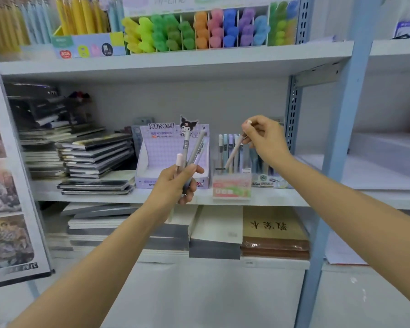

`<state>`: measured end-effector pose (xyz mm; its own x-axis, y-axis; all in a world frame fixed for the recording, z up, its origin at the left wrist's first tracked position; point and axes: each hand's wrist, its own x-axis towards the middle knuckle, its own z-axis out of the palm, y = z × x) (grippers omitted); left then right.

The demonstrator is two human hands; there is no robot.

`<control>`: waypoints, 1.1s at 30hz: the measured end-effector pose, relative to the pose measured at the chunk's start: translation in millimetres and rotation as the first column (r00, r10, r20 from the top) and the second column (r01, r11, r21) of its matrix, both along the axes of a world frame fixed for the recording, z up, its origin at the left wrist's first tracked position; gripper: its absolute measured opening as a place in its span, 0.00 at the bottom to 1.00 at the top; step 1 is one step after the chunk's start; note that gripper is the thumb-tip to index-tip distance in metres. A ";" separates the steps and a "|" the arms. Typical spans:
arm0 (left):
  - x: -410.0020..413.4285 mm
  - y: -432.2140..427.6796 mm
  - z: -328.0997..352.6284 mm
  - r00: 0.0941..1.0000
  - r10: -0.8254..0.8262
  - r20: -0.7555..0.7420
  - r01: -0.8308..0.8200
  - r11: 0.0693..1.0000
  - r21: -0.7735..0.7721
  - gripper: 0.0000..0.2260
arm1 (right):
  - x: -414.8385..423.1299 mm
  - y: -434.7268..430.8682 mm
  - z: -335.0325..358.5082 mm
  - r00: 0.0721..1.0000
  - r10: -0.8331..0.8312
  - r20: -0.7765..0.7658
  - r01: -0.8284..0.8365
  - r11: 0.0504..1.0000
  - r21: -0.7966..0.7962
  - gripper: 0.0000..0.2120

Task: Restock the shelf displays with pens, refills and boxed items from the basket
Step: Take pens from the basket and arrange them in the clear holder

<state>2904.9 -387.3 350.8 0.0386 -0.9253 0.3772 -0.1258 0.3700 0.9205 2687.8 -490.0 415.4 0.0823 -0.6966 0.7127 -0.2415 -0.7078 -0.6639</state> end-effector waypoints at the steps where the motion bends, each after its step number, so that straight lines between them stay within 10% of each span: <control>1: 0.7 -4.3 0.6 1.000 -0.005 -0.002 0.005 1.000 0.002 0.12 | 2.2 -3.5 -1.2 1.000 -0.005 -0.023 0.005 1.000 0.006 0.05; 28: -8.3 -16.8 0.3 0.993 -0.054 0.100 0.052 0.998 0.023 0.12 | 21.4 -28.4 -11.8 0.891 -0.209 -0.403 0.172 0.977 -0.127 0.09; 33: -9.4 -10.0 2.9 0.985 -0.056 0.166 0.051 0.998 0.037 0.13 | 16.5 -2.9 -0.4 0.988 0.127 -0.093 -0.122 0.991 0.058 0.12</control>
<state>2895.4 -397.3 353.7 -0.0722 -0.9363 0.3437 -0.2590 0.3504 0.9001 2704.3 -492.9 415.1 0.2372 -0.7122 0.6607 -0.2181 -0.7018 -0.6782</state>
